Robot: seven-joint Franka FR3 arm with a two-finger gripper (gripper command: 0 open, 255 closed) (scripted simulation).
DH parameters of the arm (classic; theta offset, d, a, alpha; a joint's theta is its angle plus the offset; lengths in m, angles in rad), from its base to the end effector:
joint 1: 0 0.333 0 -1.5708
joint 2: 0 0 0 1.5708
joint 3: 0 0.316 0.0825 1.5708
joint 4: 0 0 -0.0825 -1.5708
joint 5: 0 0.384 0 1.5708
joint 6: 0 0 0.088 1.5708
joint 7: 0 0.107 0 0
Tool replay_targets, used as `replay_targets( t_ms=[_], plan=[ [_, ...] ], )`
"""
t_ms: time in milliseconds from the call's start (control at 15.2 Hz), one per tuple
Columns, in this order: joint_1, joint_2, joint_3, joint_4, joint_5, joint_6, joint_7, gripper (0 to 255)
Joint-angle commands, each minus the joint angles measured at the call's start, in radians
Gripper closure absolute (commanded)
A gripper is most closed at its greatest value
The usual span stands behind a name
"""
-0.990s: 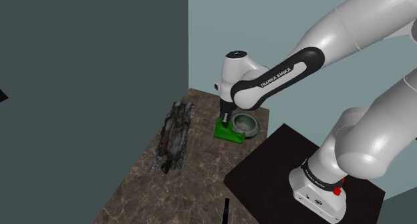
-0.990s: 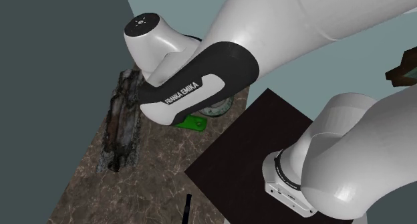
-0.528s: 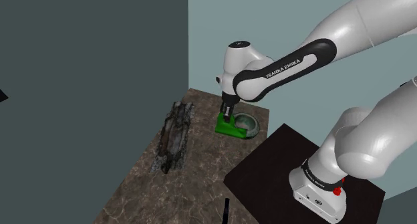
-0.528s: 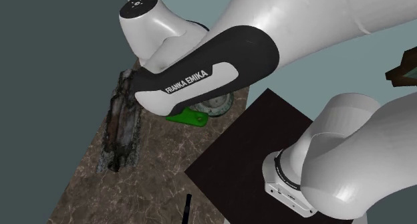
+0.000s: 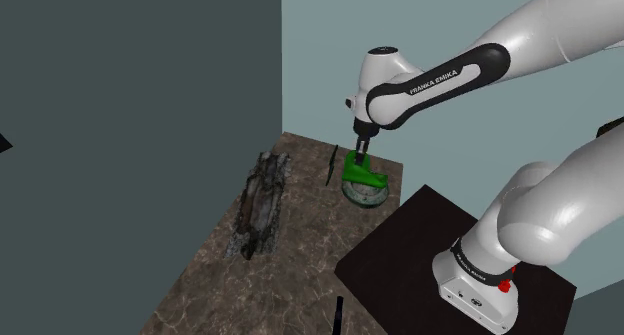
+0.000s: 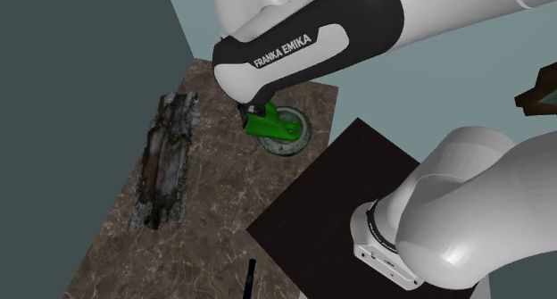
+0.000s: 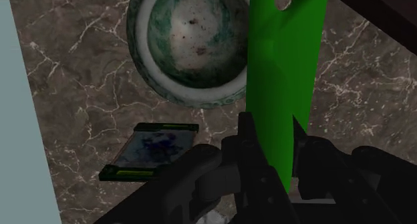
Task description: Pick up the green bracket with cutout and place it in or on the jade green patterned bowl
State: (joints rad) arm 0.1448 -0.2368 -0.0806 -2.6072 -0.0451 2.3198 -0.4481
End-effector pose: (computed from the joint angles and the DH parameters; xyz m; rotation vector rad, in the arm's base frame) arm 0.4145 0.0268 0.3301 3.0207 0.8467 -0.0826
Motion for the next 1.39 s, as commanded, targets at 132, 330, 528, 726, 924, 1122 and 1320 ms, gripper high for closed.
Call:
replay_targets(
  t_ms=[132, 330, 528, 726, 924, 1122, 1320],
  plan=[
    [-0.055, 0.008, -0.071, 0.016, -0.029, -0.006, -0.106, 255],
    [-0.070, 0.034, -0.093, 0.016, -0.034, 0.022, -0.138, 255],
    [-0.069, 0.069, -0.096, 0.002, -0.031, 0.070, -0.141, 255],
    [-0.067, 0.106, -0.098, -0.009, -0.025, 0.118, -0.144, 255],
    [-0.066, 0.145, -0.099, -0.018, -0.019, 0.166, -0.149, 255],
    [-0.065, 0.186, -0.100, -0.025, -0.010, 0.214, -0.154, 255],
    [-0.064, 0.215, -0.100, -0.028, -0.004, 0.246, -0.159, 255]
  ],
)
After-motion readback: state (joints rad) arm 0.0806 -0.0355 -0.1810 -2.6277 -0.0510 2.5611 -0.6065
